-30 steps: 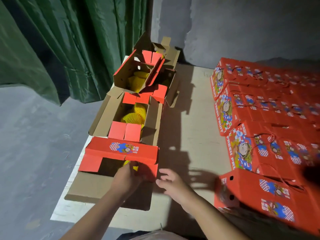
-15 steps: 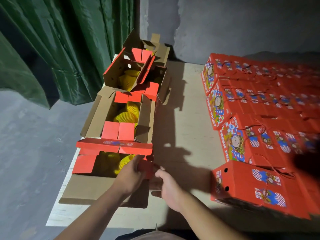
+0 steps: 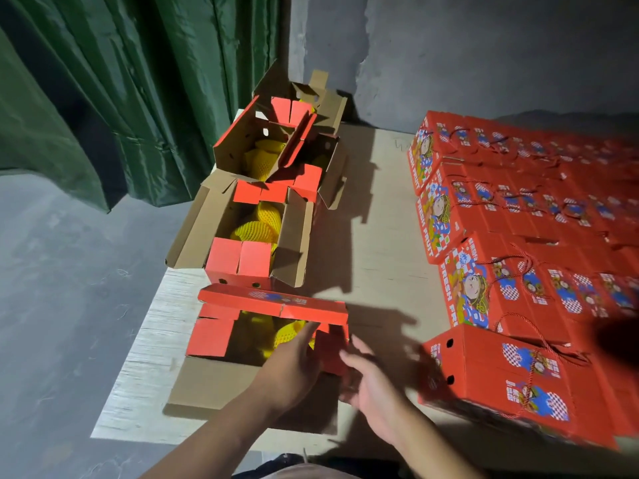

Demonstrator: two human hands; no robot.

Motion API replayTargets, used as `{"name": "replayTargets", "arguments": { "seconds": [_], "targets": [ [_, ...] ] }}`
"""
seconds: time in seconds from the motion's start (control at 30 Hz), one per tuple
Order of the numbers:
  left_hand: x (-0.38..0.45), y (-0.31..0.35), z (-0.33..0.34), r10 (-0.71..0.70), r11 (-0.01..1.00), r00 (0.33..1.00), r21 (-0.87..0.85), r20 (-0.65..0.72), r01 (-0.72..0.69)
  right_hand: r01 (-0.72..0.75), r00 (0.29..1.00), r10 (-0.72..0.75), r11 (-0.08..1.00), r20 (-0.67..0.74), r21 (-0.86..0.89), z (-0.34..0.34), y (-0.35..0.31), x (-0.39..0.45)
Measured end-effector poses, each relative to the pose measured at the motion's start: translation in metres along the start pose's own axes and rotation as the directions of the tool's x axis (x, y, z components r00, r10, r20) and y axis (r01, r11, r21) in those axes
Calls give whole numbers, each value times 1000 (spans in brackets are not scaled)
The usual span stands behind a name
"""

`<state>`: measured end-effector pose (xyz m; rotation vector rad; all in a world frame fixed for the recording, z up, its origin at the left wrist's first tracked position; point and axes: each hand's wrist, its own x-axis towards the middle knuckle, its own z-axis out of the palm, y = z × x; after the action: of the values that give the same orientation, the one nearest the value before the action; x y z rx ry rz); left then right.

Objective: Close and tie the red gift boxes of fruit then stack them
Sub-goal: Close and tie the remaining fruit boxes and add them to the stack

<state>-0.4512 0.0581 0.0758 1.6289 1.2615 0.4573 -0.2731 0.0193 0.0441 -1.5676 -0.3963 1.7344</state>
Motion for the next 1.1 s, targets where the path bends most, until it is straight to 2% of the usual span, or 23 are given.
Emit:
{"name": "replayTargets", "arguments": {
  "seconds": [0.17,0.33,0.47,0.6,0.67,0.73,0.77,0.83,0.93,1.1],
  "targets": [
    [-2,-5,-3,52,992,999,114,-13,-50,23,996,-21,999,-88,24,-47,-8,-8],
    [-4,-6,-11,104,980,995,169,-7,-101,77,988,-80,997,-133,-24,-74,-15,-15],
    [5,0,-7,139,967,989,207,45,-145,100,977,-121,987,-173,-124,-80,-15,-18],
    [24,2,-13,214,938,977,277,8,-207,127,964,-176,964,-201,-233,-82,-14,-20],
    [34,-1,-19,248,832,968,503,37,-233,159,955,-225,938,-193,-308,-85,-14,-18],
    [40,-9,-24,242,604,965,763,101,-231,189,947,-272,902,-172,-387,-85,-14,-15],
    [40,-15,-28,240,521,962,818,133,-243,204,941,-296,882,-162,-425,-85,-15,-15],
    [37,-26,-37,259,462,951,842,172,-278,226,932,-332,845,-145,-484,-84,-16,-16],
    [27,-46,-44,296,493,940,816,169,-302,251,920,-372,802,-124,-543,-85,-16,-15],
    [15,-56,-38,218,670,973,714,71,-202,289,899,-428,739,-92,-609,-85,-10,-10]
  ]
}}
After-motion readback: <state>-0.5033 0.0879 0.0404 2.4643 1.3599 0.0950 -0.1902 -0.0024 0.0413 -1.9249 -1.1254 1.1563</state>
